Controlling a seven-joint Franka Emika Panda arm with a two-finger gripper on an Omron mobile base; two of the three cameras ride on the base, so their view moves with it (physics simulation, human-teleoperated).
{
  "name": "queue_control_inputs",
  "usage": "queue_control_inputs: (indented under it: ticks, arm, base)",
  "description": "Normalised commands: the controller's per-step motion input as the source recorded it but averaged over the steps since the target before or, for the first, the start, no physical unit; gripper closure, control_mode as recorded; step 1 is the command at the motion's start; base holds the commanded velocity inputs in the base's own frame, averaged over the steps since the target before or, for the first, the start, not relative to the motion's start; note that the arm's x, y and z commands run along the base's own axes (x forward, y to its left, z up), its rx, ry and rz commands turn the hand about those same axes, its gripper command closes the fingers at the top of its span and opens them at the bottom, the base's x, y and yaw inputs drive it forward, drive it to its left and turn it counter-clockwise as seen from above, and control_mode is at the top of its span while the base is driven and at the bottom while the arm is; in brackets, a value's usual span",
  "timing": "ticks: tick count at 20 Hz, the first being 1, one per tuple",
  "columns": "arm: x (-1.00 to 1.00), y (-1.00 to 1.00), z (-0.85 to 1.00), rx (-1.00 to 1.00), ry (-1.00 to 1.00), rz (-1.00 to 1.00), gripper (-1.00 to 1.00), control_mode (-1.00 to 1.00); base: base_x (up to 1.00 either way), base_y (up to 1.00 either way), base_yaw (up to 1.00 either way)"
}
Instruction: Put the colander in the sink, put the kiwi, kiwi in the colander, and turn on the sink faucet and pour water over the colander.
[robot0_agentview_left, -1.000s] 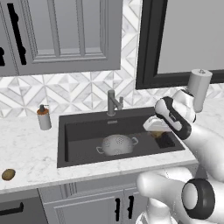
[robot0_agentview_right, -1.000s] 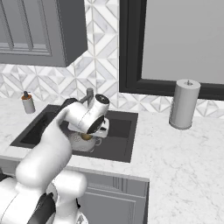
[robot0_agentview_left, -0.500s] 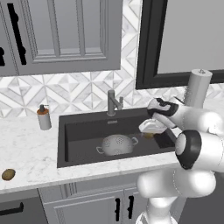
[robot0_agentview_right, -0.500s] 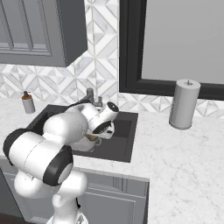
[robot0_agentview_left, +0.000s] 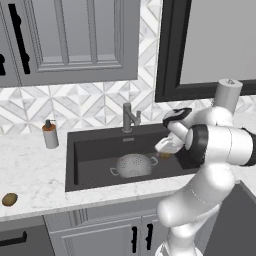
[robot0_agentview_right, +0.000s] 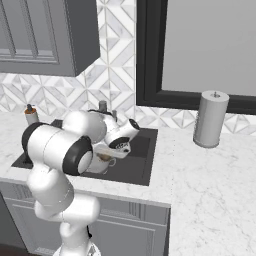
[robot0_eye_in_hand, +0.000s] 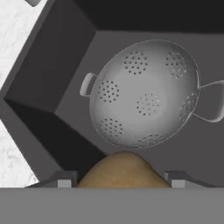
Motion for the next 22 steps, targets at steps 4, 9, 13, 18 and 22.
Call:
queue_control_inputs:
  ticks: [4, 9, 13, 18, 22]
  arm:
    - [0.05, 0.32, -0.32, 0.06, 0.00, 0.11, 1.00, -1.00]
    - [0.09, 0.36, -0.32, 0.06, 0.00, 0.09, 1.00, -1.00]
    - [0.22, 0.22, -0.35, 0.05, 0.00, 0.07, 1.00, -1.00]
    - [0.25, 0.11, -0.36, 0.04, 0.00, 0.05, 1.00, -1.00]
    - [0.07, 0.10, -0.29, 0.04, 0.00, 0.03, 1.00, -1.00]
  base:
    - [0.00, 0.00, 0.00]
    - [0.00, 0.00, 0.00]
    - [0.00, 0.00, 0.00]
    - [0.00, 0.00, 0.00]
    - [0.00, 0.00, 0.00]
